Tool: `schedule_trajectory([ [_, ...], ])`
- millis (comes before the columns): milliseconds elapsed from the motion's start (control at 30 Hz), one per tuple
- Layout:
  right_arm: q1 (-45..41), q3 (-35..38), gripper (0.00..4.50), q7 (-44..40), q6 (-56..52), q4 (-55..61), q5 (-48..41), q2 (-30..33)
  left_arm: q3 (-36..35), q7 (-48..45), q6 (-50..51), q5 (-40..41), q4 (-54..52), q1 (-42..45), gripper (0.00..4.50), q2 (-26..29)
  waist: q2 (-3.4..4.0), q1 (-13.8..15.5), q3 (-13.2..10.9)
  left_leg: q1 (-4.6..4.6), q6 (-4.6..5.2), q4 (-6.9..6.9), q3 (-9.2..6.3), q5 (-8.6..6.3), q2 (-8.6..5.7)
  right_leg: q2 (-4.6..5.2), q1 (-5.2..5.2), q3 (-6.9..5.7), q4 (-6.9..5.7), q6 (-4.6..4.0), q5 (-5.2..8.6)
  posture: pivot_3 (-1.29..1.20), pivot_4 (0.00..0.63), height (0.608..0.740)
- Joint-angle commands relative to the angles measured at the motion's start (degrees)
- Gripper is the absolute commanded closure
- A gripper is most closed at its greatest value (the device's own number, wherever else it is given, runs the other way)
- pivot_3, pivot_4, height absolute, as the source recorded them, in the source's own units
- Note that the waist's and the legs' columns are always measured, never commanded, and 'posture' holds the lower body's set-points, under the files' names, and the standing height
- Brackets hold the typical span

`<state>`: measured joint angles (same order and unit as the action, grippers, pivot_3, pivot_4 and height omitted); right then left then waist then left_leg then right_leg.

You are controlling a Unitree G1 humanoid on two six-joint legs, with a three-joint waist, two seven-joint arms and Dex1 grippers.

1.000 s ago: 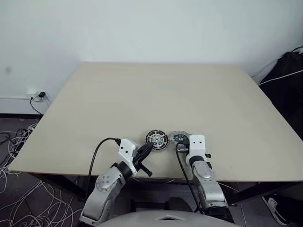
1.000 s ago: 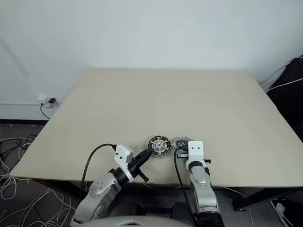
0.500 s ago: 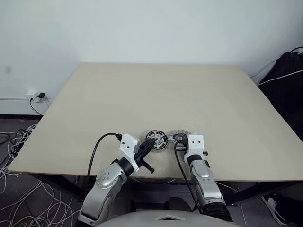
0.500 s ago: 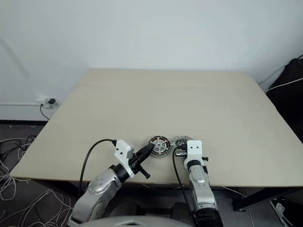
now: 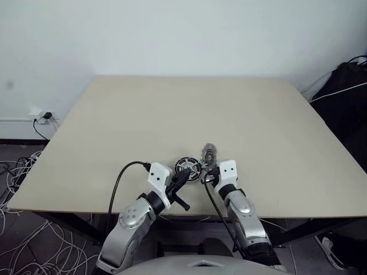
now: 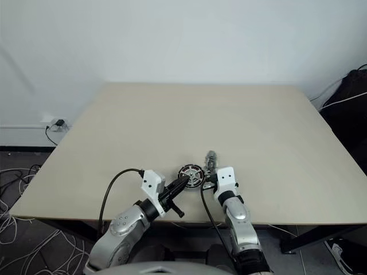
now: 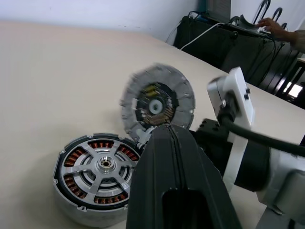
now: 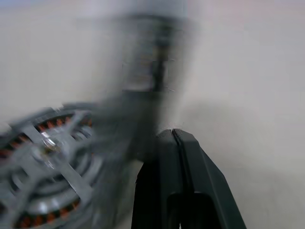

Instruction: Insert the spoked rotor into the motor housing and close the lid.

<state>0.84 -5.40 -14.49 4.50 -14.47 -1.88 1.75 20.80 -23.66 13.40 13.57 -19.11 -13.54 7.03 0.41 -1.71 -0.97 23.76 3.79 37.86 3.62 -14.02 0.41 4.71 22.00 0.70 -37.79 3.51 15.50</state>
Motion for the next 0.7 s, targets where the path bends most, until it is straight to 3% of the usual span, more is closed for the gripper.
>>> schedule_trajectory([
  [33,-2.2,-2.0,4.47,-2.6,0.6,2.1,-0.8,-0.8,-0.2,0.6,-0.4,0.1,-4.1,-0.2,4.5,0.2,0.0,0.0,0.0,0.0,0.0,-0.02,0.0,0.0,0.0,0.0,0.01,0.0,0.01,-0.01,0.01,0.0,0.0,0.74],
  [567,-3.5,-6.1,4.47,-6.8,-7.0,11.6,-2.1,0.5,-3.7,2.1,-1.7,-0.9,-2.8,1.4,4.5,0.9,-0.02,0.4,0.0,0.05,-0.02,-0.08,0.0,-0.01,-0.06,0.18,0.07,-0.03,0.02,-0.06,0.02,0.0,0.0,0.74],
  [700,-5.5,-5.8,4.47,-7.7,-13.1,16.7,-2.9,2.2,-5.2,1.9,-8.2,-3.4,1.1,-0.7,4.5,2.5,-0.01,0.4,0.0,0.05,-0.02,-0.12,0.0,-0.01,-0.06,0.19,0.09,-0.03,0.02,-0.06,0.03,0.0,0.0,0.74],
])
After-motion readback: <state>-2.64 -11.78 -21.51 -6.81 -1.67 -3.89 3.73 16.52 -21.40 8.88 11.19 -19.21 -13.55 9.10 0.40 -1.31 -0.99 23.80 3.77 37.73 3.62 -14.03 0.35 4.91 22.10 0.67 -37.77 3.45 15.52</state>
